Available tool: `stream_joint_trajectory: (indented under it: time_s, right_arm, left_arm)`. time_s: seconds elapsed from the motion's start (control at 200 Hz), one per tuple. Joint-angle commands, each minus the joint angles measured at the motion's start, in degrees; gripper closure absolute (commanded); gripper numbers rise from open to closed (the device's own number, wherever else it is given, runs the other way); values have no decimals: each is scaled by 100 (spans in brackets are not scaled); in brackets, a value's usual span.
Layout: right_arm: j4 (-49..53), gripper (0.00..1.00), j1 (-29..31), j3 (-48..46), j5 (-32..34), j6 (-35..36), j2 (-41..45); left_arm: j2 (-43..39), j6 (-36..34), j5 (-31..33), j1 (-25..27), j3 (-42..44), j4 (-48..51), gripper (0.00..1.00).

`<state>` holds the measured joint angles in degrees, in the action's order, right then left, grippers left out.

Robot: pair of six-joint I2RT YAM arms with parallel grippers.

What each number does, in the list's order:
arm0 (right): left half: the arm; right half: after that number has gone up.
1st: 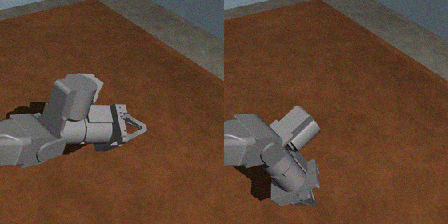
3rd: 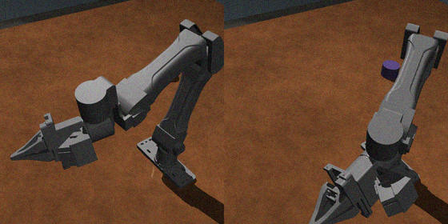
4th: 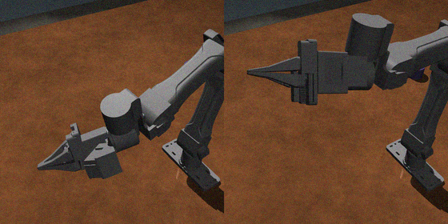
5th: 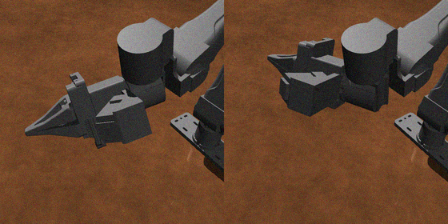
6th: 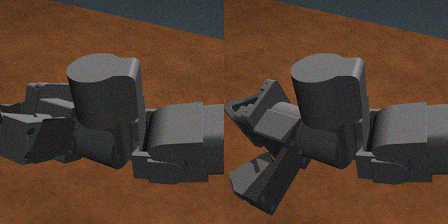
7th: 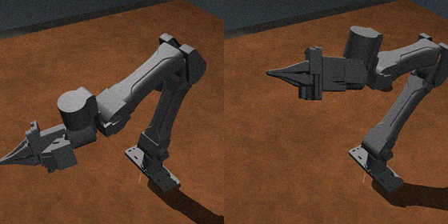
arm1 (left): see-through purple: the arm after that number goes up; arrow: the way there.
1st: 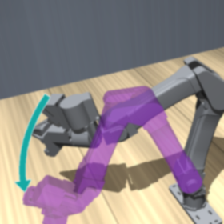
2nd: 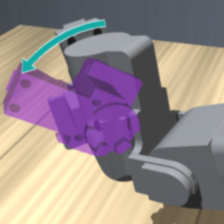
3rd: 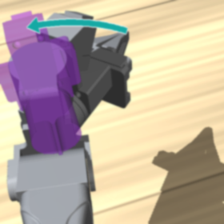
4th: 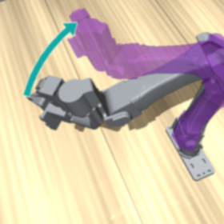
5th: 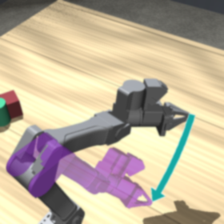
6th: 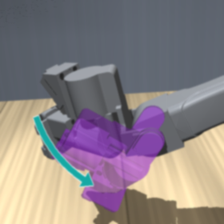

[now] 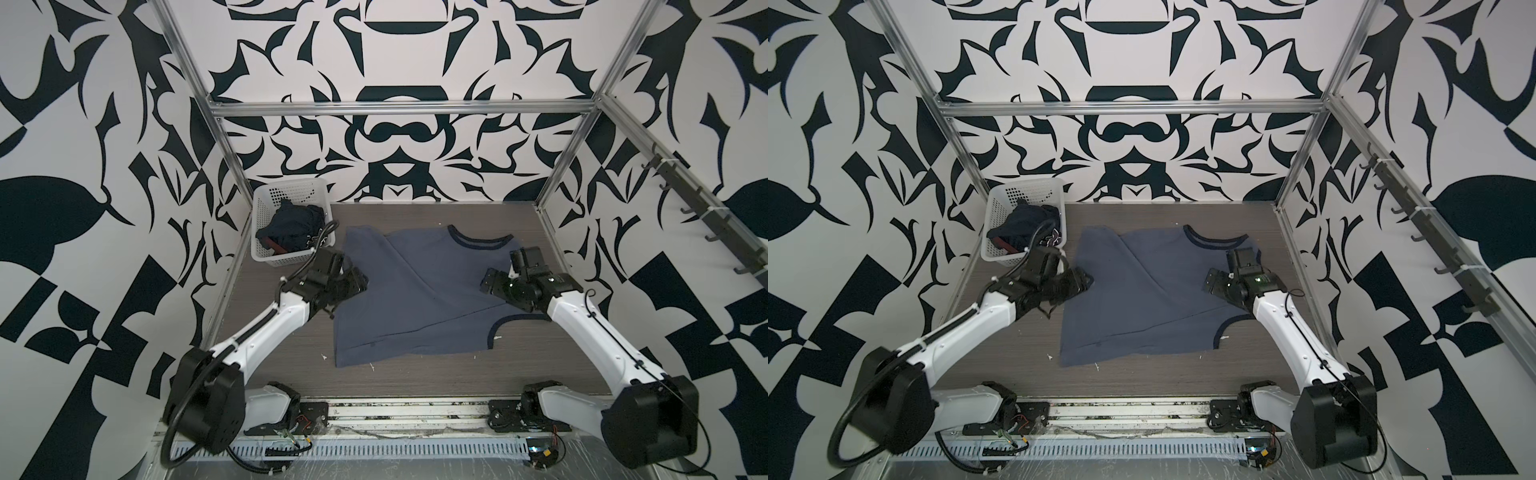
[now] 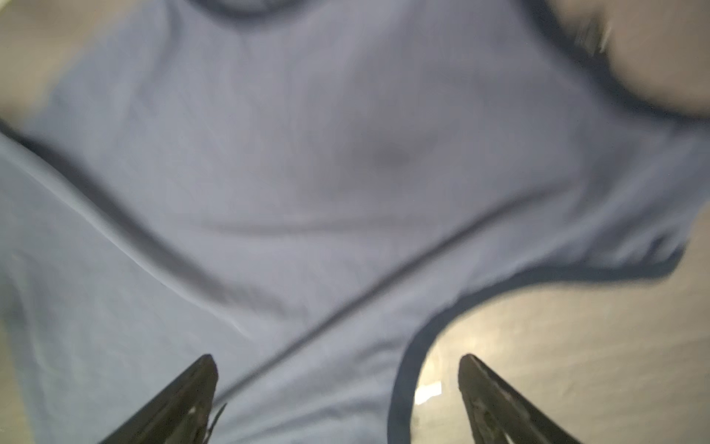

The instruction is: Fold and stack the tank tops

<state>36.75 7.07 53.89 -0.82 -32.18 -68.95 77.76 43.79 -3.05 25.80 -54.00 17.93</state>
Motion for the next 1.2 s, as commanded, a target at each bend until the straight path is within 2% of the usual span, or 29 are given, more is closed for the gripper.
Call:
stream_joint_trajectory:
  time_s: [0.0, 0.225, 0.47, 0.6, 0.815, 1.035, 1.195]
  right_arm:
    - [-146, 0, -308, 567, -155, 361, -479]
    - [-512, 2, -540, 1322, -277, 495, -1523]
    - [-543, 7, -718, 2318, -314, 792, -2794]
    - [-432, 9, -808, 2900, -300, 950, -3440]
    - [-556, 12, -1001, 3709, -696, 1099, -4274]
    - [-525, 17, -891, 4657, -1309, 1216, -5061]
    - [-521, 17, -713, 5329, -1596, 1351, -5586]
  left_arm:
    - [929, -505, 326, -99, -833, 475, 30]
    - [2606, -968, 676, -139, -2642, 1072, 30]
    - [3821, -1153, 1118, -201, -4135, 1622, 30]
    - [4368, -1214, 1290, -272, -4636, 1745, 30]
    - [5245, -1386, 1847, -377, -5725, 1909, 30]
    - [6080, -1428, 2534, -501, -6882, 2128, 30]
    - [6607, -1514, 2634, -615, -7590, 2246, 29]
